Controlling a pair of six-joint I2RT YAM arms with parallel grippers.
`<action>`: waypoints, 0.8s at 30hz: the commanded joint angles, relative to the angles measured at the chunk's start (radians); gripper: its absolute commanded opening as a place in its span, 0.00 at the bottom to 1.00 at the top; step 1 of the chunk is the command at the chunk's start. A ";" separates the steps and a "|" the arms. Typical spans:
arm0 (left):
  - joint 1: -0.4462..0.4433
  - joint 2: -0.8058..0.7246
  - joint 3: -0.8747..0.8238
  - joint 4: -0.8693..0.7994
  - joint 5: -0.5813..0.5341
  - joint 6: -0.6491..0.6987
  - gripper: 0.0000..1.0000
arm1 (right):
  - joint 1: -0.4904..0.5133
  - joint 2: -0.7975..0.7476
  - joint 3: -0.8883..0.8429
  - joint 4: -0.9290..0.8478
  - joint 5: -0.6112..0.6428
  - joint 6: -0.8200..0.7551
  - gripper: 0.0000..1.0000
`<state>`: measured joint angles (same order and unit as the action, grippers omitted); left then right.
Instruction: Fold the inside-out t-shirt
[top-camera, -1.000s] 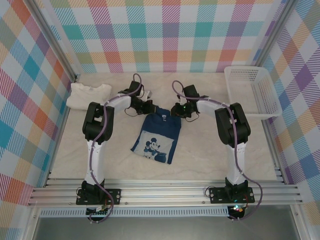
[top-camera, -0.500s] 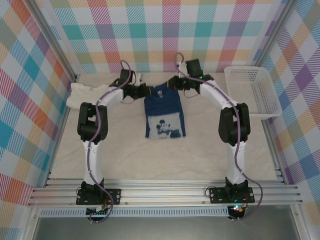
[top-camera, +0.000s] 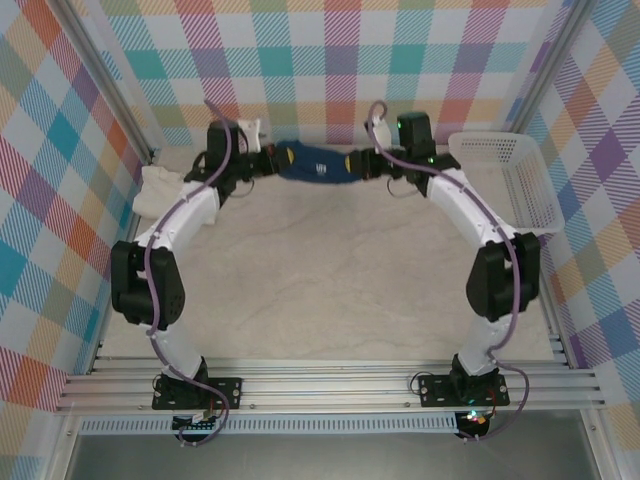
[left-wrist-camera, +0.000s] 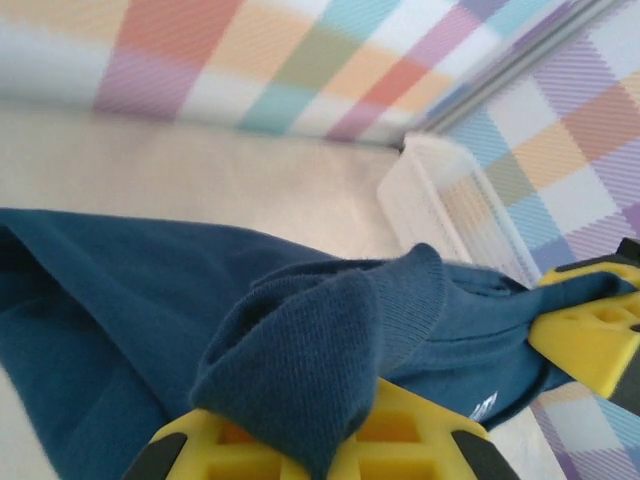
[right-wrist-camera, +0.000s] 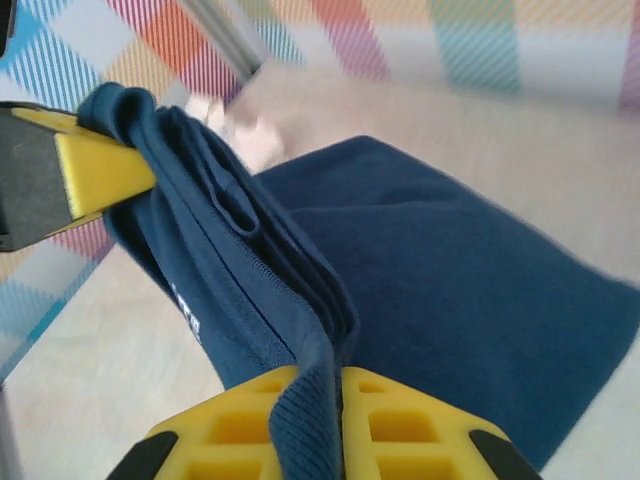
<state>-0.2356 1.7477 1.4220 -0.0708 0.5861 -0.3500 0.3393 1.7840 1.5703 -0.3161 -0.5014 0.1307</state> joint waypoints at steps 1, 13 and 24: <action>-0.052 -0.102 -0.285 0.117 -0.001 -0.074 0.00 | 0.026 -0.126 -0.267 0.115 -0.053 0.063 0.06; -0.169 -0.095 -0.490 0.212 -0.121 -0.104 0.00 | 0.046 -0.123 -0.432 0.076 0.115 0.088 0.07; -0.144 0.180 -0.201 0.110 -0.234 0.005 0.04 | 0.005 0.204 -0.118 -0.037 0.230 0.004 0.11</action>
<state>-0.4004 1.8679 1.1660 0.0727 0.3981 -0.3904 0.3603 1.9289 1.3998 -0.3111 -0.3107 0.1734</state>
